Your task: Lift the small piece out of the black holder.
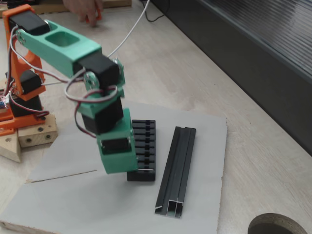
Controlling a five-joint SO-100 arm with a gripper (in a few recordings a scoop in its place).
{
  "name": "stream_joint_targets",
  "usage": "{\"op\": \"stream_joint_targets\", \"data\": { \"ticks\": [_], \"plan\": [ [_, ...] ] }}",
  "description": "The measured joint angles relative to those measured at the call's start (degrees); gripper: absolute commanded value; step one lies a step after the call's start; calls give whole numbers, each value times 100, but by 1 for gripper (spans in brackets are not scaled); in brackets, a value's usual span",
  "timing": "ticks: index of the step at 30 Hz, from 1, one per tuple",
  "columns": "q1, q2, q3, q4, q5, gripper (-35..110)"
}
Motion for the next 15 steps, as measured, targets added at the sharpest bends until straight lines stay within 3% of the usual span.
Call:
{"op": "stream_joint_targets", "data": {
  "ticks": [15],
  "plan": [
    [0,-26,-26,-18,-53,19]
  ]
}}
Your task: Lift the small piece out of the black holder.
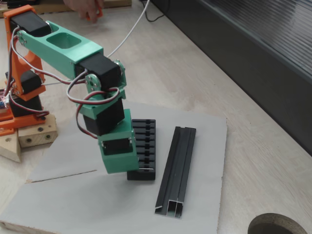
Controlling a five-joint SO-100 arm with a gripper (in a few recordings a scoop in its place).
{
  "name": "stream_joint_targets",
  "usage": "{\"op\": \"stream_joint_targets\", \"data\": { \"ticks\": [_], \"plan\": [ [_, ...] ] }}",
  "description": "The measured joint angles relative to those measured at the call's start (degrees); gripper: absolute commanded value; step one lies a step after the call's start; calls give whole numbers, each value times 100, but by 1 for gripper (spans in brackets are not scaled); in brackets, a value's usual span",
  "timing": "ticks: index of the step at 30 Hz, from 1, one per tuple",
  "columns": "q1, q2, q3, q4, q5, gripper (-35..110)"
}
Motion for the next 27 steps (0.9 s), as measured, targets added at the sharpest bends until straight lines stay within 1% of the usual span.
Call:
{"op": "stream_joint_targets", "data": {
  "ticks": [13,15,19,27],
  "plan": [
    [0,0,0,18,18,18],
    [0,0,0,18,-53,15],
    [0,88,0,18,-62,2],
    [-9,202,0,0,-70,1]
  ]
}}
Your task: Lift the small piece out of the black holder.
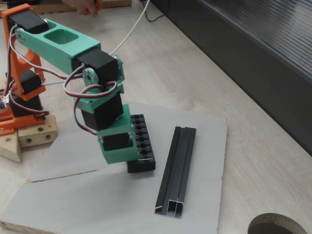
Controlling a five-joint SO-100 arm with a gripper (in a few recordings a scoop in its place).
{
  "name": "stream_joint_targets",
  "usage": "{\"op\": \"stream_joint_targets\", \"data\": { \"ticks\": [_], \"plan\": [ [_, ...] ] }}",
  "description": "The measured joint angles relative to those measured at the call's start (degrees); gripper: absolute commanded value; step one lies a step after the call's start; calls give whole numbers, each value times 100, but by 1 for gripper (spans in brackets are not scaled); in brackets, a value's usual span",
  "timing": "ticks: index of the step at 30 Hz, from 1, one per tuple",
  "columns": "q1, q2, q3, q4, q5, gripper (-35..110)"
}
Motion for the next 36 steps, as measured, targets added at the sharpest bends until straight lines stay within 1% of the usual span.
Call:
{"op": "stream_joint_targets", "data": {
  "ticks": [25,31,36],
  "plan": [
    [0,0,9,18,0,1],
    [-9,220,-18,18,-35,1],
    [-26,712,-369,44,-35,1]
  ]
}}
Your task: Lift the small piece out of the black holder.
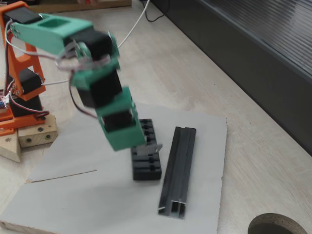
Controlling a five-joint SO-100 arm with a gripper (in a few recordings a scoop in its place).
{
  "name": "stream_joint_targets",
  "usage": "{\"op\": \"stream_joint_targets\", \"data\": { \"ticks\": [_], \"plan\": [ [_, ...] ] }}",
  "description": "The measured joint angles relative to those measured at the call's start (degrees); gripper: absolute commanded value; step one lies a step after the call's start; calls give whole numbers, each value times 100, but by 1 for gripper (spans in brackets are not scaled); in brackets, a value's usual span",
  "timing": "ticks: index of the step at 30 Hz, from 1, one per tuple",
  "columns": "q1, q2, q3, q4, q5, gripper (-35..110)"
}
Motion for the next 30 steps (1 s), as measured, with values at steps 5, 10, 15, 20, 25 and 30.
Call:
{"op": "stream_joint_targets", "data": {
  "ticks": [5,10,15,20,25,30],
  "plan": [
    [-26,0,0,0,0,1],
    [-18,26,0,0,0,1],
    [18,132,0,0,0,1],
    [9,791,0,-9,0,1],
    [0,1239,0,9,0,1],
    [18,1978,0,9,0,1]
  ]
}}
